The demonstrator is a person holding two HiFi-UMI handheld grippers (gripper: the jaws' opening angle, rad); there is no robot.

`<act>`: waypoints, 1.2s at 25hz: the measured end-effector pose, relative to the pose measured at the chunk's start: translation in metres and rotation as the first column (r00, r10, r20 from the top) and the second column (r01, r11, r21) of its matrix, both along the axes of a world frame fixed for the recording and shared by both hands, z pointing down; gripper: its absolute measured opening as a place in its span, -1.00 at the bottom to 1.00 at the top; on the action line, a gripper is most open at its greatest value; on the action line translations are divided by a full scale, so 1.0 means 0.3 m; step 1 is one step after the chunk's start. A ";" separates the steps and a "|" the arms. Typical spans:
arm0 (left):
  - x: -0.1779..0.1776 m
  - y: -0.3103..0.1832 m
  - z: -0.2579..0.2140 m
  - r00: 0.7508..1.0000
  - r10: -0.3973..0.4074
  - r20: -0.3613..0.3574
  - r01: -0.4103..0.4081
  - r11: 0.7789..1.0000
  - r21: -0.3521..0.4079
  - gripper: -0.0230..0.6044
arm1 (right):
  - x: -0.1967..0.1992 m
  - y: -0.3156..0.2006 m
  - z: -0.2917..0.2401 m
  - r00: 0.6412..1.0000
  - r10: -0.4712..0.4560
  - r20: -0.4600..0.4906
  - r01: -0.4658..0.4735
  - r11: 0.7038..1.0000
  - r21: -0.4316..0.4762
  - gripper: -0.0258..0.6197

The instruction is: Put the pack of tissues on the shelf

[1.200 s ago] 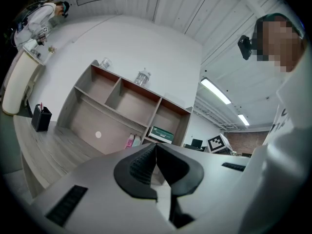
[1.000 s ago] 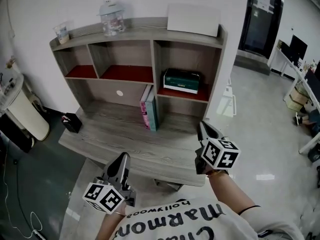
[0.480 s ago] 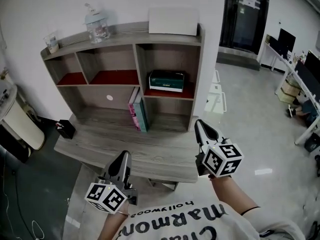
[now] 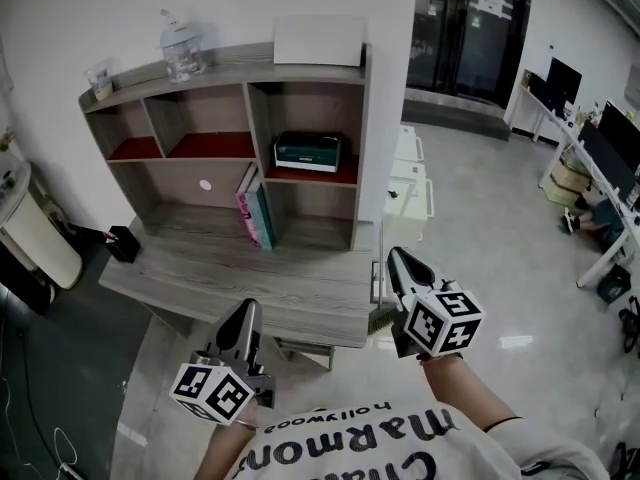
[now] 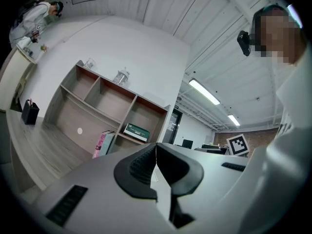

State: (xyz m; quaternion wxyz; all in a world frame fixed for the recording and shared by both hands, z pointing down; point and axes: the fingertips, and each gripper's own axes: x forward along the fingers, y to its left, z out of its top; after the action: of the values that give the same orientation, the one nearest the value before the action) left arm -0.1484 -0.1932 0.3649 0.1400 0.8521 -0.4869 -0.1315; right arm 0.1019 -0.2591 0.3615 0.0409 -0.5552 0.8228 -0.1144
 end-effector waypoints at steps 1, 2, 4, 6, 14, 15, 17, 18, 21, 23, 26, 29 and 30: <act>0.019 0.019 0.001 1.000 0.002 0.000 -0.002 1.000 0.000 -0.87 | 0.014 0.021 0.002 1.000 -0.002 -0.003 0.002 1.000 -0.002 -0.90; 0.037 0.038 0.002 1.000 0.006 0.000 -0.006 1.000 0.001 -0.87 | 0.026 0.041 0.007 1.000 -0.004 -0.004 0.004 1.000 -0.006 -0.90; 0.065 0.075 0.007 1.000 0.008 0.001 -0.008 1.000 0.002 -0.87 | 0.049 0.080 0.024 1.000 -0.007 -0.005 0.007 1.000 -0.016 -0.90; 0.085 0.115 0.012 1.000 0.002 0.001 -0.002 1.000 -0.001 -0.87 | 0.069 0.121 0.042 1.000 -0.012 -0.008 0.012 1.000 -0.026 -0.90; 0.154 0.314 0.029 1.000 -0.021 0.016 0.021 1.000 -0.009 -0.87 | 0.128 0.299 0.091 0.999 -0.038 -0.003 0.038 0.998 -0.047 -0.90; 0.161 0.341 0.035 1.000 -0.023 0.016 0.023 1.000 -0.010 -0.87 | 0.132 0.322 0.098 0.999 -0.043 -0.002 0.043 0.998 -0.050 -0.90; 0.174 0.392 0.046 1.000 -0.024 0.020 0.024 1.000 -0.011 -0.87 | 0.138 0.368 0.109 0.999 -0.052 0.001 0.052 0.997 -0.055 -0.90; 0.179 0.417 0.050 0.999 -0.027 0.023 0.027 1.000 -0.013 -0.87 | 0.141 0.390 0.113 0.998 -0.056 0.002 0.056 0.997 -0.056 -0.90; 0.193 0.485 0.057 0.999 -0.041 0.028 0.042 0.999 -0.016 -0.87 | 0.153 0.450 0.121 0.998 -0.070 0.004 0.070 0.996 -0.057 -0.90; 0.201 0.523 0.060 0.998 -0.048 0.032 0.048 0.999 -0.018 -0.87 | 0.160 0.484 0.127 0.997 -0.077 0.004 0.077 0.995 -0.057 -0.90; 0.217 0.570 0.063 0.998 -0.047 0.039 0.048 0.999 -0.017 -0.87 | 0.175 0.529 0.137 0.997 -0.078 0.011 0.079 0.995 -0.057 -0.90; 0.234 0.606 0.071 0.998 -0.047 0.042 0.048 0.999 -0.017 -0.87 | 0.192 0.562 0.150 0.997 -0.079 0.015 0.080 0.995 -0.059 -0.90; 0.239 0.617 0.075 0.998 -0.047 0.043 0.048 0.999 -0.017 -0.87 | 0.197 0.571 0.156 0.997 -0.080 0.015 0.081 0.995 -0.060 -0.90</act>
State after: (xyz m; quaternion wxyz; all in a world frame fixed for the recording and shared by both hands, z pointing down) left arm -0.0766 -0.0082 0.3875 0.1341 0.8415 -0.5111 -0.1125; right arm 0.1611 -0.0879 0.4083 0.0245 -0.5219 0.8404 -0.1443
